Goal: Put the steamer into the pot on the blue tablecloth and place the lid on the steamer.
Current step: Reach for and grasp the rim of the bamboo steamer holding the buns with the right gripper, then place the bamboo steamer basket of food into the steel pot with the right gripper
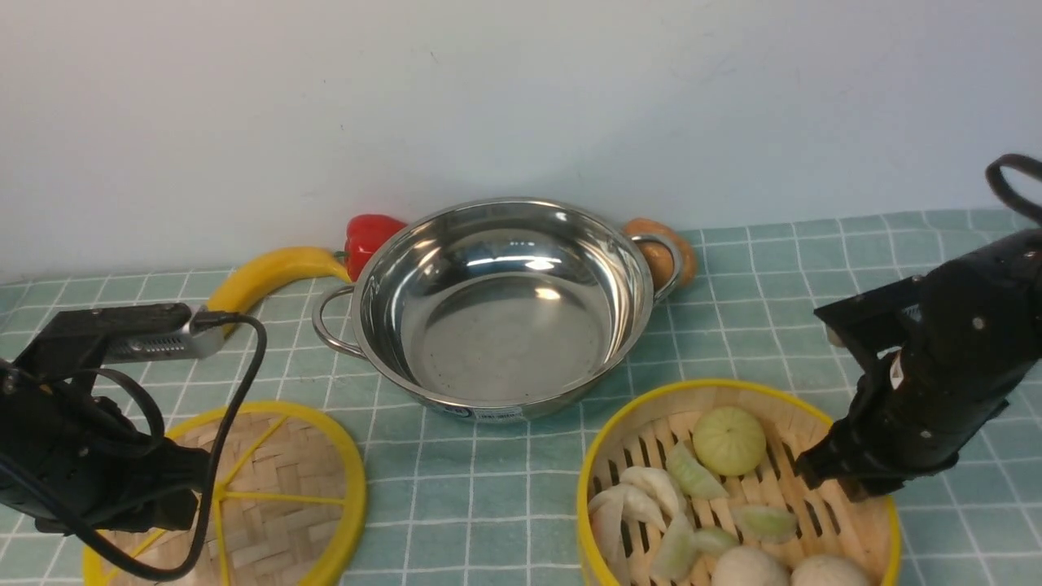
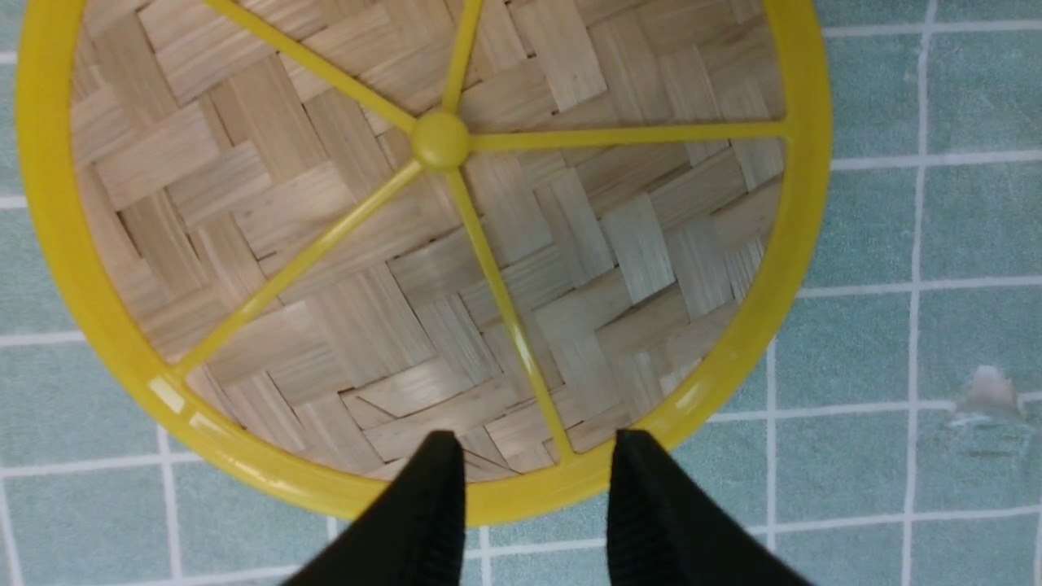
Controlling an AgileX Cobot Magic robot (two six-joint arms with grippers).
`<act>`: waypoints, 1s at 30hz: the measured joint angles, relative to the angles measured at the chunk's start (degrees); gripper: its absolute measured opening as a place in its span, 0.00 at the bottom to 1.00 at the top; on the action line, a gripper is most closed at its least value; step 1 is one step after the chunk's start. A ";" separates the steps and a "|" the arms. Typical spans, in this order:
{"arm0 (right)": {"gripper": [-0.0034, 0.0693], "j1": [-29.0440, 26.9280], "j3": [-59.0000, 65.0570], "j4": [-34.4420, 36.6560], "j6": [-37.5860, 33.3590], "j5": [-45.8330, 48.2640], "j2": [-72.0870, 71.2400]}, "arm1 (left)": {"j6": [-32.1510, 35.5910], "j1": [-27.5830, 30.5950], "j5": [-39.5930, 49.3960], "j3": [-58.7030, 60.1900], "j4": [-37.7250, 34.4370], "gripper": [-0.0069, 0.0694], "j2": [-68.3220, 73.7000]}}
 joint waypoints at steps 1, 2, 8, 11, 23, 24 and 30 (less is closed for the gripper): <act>0.30 0.00 0.00 0.00 0.00 0.00 0.07 | 0.00 0.00 0.00 0.00 0.00 0.41 0.00; 0.26 0.00 0.00 0.00 0.00 0.00 0.31 | 0.00 0.00 0.00 0.00 0.05 0.41 0.00; 0.12 -0.01 -0.06 -0.36 0.05 0.75 0.75 | 0.00 0.00 0.00 0.00 0.05 0.41 0.00; 0.12 -0.01 -0.32 -0.38 0.05 2.17 0.75 | 0.00 0.00 0.00 0.00 0.05 0.41 0.00; 0.12 -0.01 -2.79 1.10 -3.49 17.82 -7.96 | 0.00 0.00 0.00 0.00 0.44 0.41 0.00; 0.12 -0.01 -4.85 2.47 -4.54 20.24 -9.06 | 0.00 0.00 0.00 0.00 0.48 0.41 0.00; 0.12 -0.01 -21.32 8.70 -7.93 23.86 -8.75 | 0.00 0.00 0.00 0.00 0.50 0.41 0.00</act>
